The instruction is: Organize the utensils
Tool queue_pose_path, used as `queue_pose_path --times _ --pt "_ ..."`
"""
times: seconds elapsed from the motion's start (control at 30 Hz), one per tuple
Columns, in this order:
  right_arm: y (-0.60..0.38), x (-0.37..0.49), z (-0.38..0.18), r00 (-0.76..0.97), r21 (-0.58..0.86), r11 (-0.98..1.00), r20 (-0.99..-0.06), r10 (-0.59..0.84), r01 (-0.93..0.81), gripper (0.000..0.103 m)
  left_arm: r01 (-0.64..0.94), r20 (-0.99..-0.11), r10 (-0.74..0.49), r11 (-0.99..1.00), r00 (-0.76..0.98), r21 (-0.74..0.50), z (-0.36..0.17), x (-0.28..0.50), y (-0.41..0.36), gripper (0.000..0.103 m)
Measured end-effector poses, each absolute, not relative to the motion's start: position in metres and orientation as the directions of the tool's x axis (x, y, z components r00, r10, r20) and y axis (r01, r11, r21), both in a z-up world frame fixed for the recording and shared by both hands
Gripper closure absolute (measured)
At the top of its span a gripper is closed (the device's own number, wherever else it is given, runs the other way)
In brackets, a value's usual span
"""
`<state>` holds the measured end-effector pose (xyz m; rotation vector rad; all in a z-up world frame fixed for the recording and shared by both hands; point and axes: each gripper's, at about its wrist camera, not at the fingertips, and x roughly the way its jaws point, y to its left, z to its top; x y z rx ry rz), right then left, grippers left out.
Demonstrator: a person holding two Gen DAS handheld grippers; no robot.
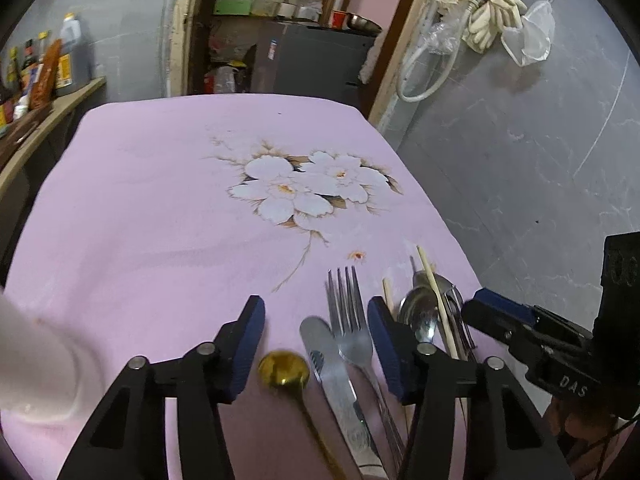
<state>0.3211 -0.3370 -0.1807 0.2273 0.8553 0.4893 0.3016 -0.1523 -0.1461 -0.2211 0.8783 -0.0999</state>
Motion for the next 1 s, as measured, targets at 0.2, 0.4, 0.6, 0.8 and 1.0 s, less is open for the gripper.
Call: queue_pose_path --times 0.2,0.4,0.6,0.8,1.0 --pt "-0.333 0.327 -0.182 0.546 0.383 0.862 -0.667 0.507 -0.332 0.077 0.049 -0.762 -0.228 0.967 0.606 -0.25 -0.157 0.322 -0.157 0.067" --pt "-0.33 0.337 -0.183 0.53 0.384 0.861 -0.679 0.508 -0.334 0.079 0.08 -0.768 -0.288 0.952 0.572 -0.297 -0.164 0.334 -0.16 0.076" --pt "-0.327 0.339 -0.182 0.502 0.371 0.862 -0.703 0.504 -0.345 0.079 0.089 -0.766 -0.335 0.934 0.549 -0.346 -0.168 0.338 -0.159 0.082" --pt "-0.324 0.342 -0.182 0.468 0.344 0.87 -0.74 0.483 -0.353 0.079 0.106 -0.764 -0.355 0.928 0.539 -0.357 -0.167 0.342 -0.159 0.088" --pt "-0.318 0.348 -0.177 0.429 0.309 0.884 -0.785 0.446 -0.352 0.079 0.117 -0.769 -0.343 0.935 0.539 -0.335 -0.162 0.342 -0.163 0.093"
